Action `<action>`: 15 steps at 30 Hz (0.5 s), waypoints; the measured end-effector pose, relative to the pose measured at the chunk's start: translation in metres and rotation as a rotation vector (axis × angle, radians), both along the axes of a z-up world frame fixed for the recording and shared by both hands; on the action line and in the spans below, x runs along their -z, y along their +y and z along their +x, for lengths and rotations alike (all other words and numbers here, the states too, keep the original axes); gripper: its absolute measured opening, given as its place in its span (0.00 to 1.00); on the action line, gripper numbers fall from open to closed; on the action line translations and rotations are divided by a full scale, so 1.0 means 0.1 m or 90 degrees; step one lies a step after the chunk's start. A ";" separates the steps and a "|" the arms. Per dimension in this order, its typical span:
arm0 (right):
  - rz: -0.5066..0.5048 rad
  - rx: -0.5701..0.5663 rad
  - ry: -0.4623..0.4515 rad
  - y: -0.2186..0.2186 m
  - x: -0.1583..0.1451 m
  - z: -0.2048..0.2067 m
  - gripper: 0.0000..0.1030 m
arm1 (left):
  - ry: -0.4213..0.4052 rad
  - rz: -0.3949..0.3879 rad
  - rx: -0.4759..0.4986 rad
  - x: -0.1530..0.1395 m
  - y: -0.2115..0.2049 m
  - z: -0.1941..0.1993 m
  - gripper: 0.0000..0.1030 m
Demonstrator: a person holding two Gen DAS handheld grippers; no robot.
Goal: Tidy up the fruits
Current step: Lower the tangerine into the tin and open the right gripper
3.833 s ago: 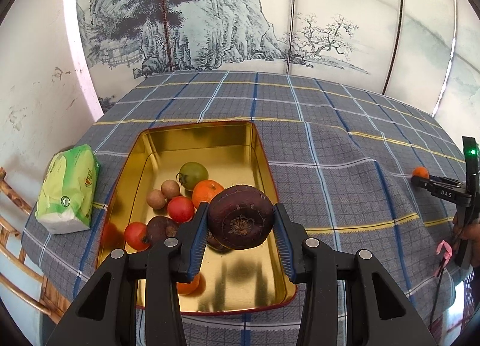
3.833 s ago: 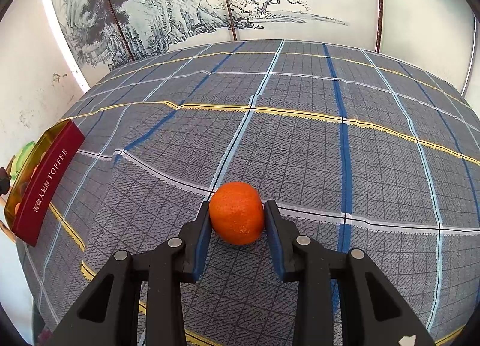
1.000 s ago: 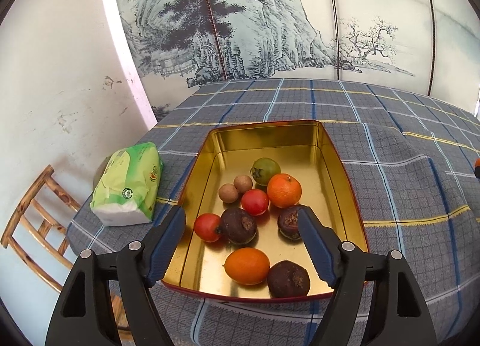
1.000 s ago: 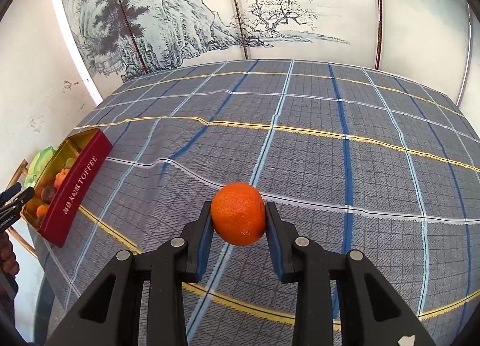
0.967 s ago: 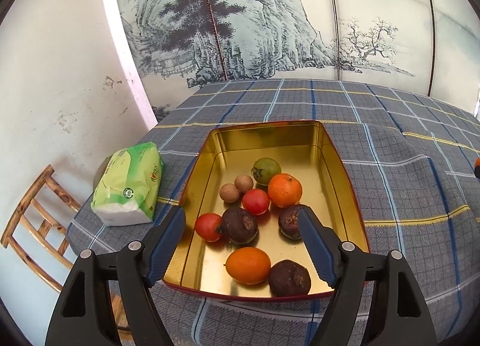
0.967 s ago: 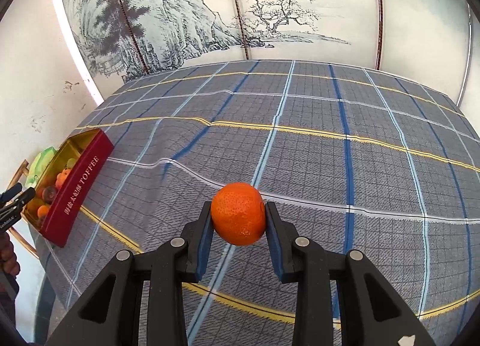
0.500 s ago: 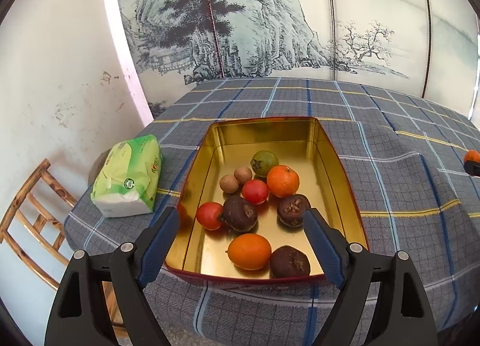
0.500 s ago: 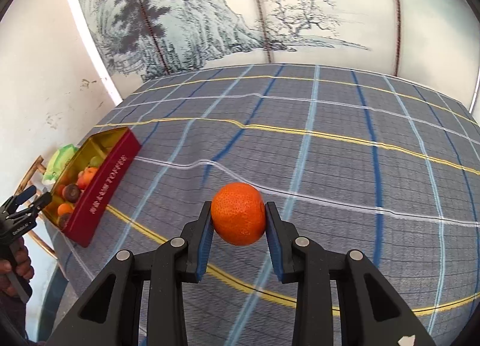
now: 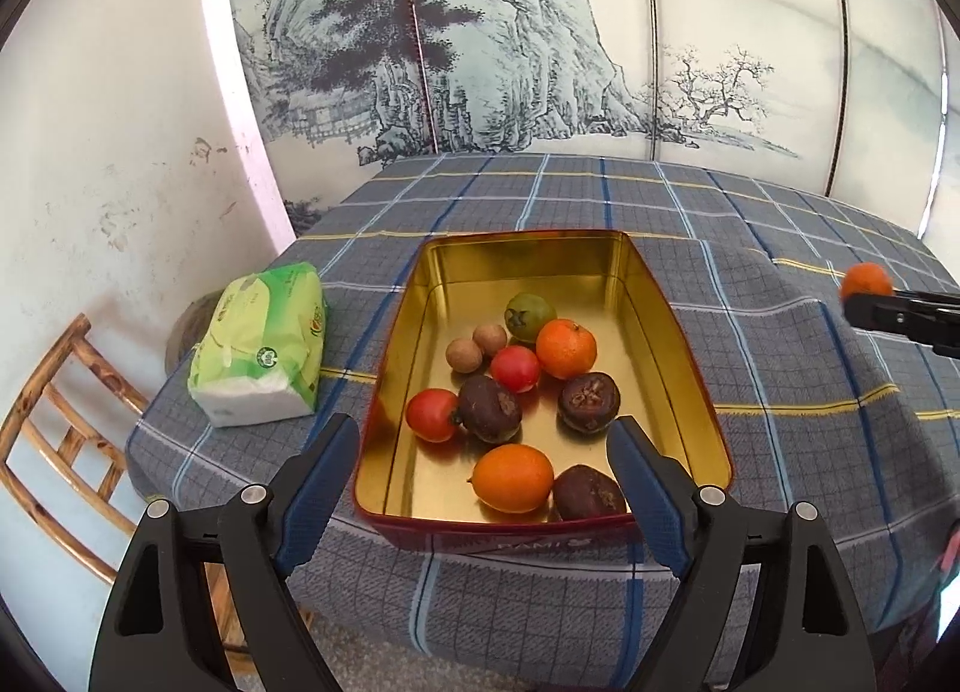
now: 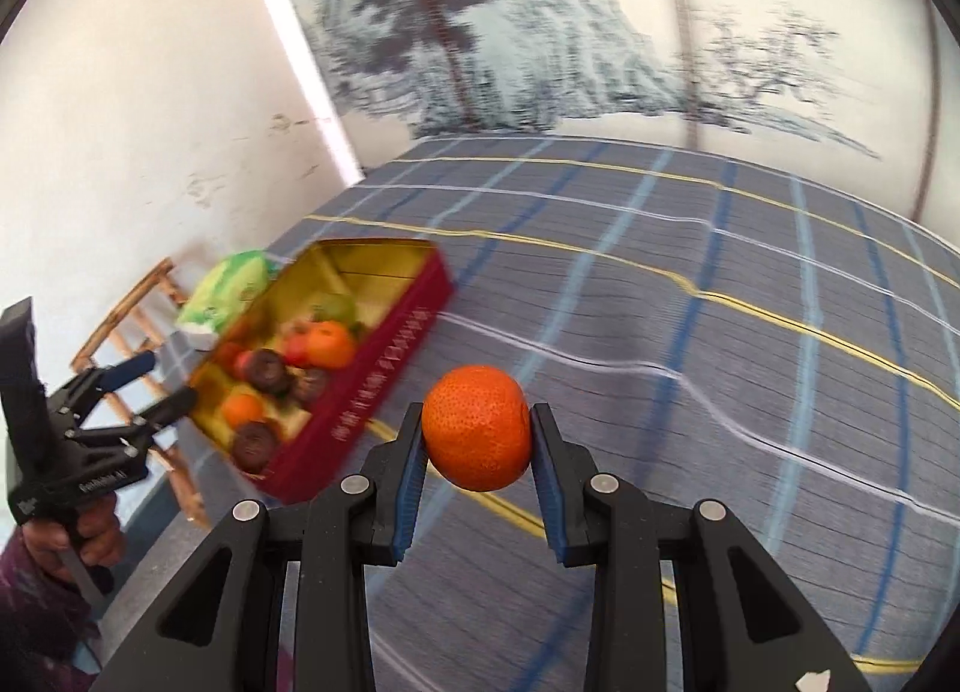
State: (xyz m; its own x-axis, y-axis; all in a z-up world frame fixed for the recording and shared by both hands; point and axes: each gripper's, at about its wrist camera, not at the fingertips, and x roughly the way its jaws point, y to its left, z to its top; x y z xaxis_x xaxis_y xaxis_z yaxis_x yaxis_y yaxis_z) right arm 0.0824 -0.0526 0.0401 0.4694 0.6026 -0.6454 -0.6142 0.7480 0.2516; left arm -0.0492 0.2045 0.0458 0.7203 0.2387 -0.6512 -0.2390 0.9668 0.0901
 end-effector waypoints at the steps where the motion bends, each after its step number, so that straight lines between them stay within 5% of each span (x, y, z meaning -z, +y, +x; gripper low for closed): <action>1: 0.001 -0.008 0.001 0.07 0.00 0.00 0.30 | -0.002 0.003 -0.001 0.00 0.00 0.00 0.82; 15: -0.008 -0.107 0.010 1.05 -0.03 -0.03 0.30 | 0.002 0.006 -0.029 0.04 0.18 -0.04 0.83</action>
